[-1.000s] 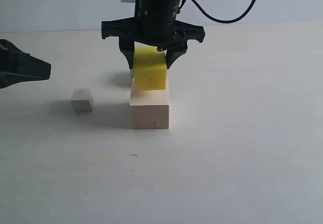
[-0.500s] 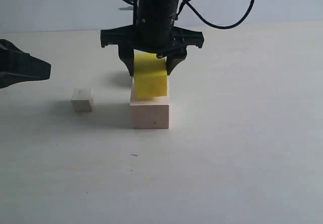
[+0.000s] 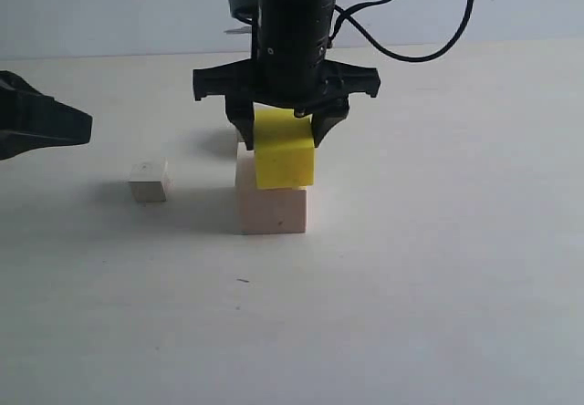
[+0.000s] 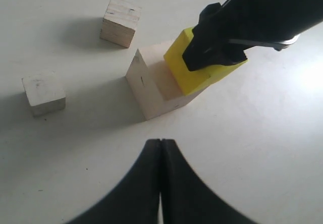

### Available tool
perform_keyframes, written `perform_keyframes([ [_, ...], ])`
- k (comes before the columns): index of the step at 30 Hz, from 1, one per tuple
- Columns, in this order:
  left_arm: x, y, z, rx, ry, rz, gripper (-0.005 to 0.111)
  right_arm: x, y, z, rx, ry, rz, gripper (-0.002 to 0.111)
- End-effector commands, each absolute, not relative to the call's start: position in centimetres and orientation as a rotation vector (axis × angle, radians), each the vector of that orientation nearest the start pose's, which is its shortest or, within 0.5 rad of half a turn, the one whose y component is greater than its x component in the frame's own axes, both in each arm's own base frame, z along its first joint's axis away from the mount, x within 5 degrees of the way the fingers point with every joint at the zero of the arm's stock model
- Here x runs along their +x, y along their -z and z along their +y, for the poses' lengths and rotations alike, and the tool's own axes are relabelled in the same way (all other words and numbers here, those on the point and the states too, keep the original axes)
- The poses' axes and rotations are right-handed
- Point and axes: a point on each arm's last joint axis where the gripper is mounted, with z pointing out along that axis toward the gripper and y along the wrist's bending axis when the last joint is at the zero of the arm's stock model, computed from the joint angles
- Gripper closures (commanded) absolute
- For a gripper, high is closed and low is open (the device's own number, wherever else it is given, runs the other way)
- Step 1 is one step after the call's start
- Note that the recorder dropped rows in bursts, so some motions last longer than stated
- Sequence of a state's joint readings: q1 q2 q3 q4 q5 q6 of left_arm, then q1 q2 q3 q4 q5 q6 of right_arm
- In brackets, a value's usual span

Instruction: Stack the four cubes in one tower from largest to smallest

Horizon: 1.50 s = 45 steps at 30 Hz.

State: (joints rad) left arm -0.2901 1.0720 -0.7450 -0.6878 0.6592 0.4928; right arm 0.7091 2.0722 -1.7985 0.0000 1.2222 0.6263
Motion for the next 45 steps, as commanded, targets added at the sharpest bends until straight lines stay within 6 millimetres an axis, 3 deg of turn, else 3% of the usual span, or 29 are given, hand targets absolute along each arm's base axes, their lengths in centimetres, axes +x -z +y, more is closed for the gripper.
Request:
perform_keyframes([
  [1, 18.7, -29.3, -9.2, 0.431, 0.652, 2.316, 0.107, 32.8, -24.3, 28.5, -0.106, -0.218, 3.005, 0.108],
  [26, 18.7, -29.3, -9.2, 0.432, 0.652, 2.317, 0.107, 33.2, -24.1, 28.6, -0.071, -0.218, 2.971, 0.107],
  [30, 18.7, -29.3, -9.2, 0.433, 0.653, 2.318, 0.107, 33.1, -22.6, 28.6, -0.084, -0.151, 3.035, 0.086],
  [34, 18.7, -29.3, -9.2, 0.433, 0.653, 2.318, 0.107, 33.3, -22.5, 28.8, -0.116, -0.171, 3.021, 0.053],
  [36, 18.7, -29.3, -9.2, 0.433, 0.653, 2.318, 0.107, 33.3, -22.5, 28.8, -0.116, -0.171, 3.021, 0.046],
  [45, 18.7, -29.3, -9.2, 0.435, 0.651, 2.316, 0.107, 33.5, -22.6, 29.1, -0.11, -0.217, 2.989, 0.045],
])
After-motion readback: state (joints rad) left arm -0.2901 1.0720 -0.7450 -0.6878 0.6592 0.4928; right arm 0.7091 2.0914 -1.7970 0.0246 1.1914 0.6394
